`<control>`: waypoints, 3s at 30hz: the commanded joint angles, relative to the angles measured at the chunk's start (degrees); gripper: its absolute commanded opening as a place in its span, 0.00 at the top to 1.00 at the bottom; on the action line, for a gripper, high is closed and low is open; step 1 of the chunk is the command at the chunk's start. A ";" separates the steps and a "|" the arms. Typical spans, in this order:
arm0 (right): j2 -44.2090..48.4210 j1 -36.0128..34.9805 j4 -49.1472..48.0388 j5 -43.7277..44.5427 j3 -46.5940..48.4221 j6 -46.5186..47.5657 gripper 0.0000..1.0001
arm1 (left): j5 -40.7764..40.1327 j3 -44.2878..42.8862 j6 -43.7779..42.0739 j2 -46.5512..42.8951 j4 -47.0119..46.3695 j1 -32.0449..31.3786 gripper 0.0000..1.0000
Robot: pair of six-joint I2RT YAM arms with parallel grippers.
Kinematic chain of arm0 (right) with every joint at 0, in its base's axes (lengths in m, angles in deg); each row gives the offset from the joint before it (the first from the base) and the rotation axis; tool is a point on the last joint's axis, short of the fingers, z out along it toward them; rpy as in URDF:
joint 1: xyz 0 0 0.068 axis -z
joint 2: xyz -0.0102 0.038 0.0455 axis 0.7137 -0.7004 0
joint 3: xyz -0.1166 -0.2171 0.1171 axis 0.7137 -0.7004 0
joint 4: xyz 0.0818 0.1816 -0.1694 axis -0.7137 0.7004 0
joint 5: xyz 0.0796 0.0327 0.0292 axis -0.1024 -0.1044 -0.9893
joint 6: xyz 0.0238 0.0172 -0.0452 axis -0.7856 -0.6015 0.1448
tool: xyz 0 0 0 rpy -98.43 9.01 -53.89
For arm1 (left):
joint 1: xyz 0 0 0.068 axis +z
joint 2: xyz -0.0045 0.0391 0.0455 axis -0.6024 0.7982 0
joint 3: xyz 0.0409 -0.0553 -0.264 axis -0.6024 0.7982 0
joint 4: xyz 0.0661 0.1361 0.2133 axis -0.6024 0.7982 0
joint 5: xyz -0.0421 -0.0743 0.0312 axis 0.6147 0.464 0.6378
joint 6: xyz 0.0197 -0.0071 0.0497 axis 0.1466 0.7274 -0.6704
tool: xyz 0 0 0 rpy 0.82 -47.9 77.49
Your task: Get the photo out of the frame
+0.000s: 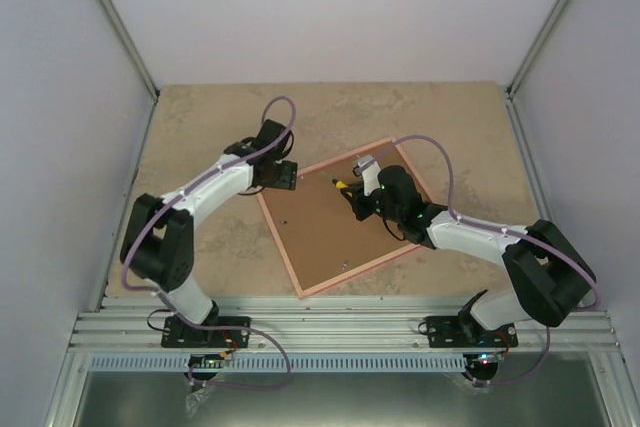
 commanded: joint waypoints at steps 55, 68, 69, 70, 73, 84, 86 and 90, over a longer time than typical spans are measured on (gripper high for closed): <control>-0.67 0.18 -2.33 -0.73 0.49 0.51 1.00 | 16.32 -4.02 0.28 15.18 2.74 8.18 0.73; -4.21 -0.43 -2.06 -6.72 2.52 0.59 0.99 | 17.82 14.63 13.24 2.11 -7.30 7.42 0.79; -4.70 -0.73 -2.15 -7.37 2.79 0.61 0.99 | 17.64 15.78 13.87 1.16 -7.52 7.13 0.79; -5.19 -1.02 -2.18 -7.93 3.06 0.64 1.00 | 17.50 16.62 14.39 0.11 -7.88 6.67 0.79; -6.75 -1.79 -1.94 -8.80 4.02 0.94 0.99 | 17.20 18.50 15.90 -2.09 -8.70 4.82 0.78; -10.24 -3.94 -0.05 -11.13 6.83 3.47 1.00 | 14.02 21.19 19.62 -6.13 -7.58 -1.69 0.74; -10.89 -4.26 0.46 -11.51 7.31 3.93 0.99 | 13.31 21.61 19.78 -6.90 -7.18 -2.24 0.73; -12.02 -4.87 1.15 -12.24 8.20 4.59 1.00 | 11.24 21.84 19.14 -7.96 -6.04 -2.27 0.69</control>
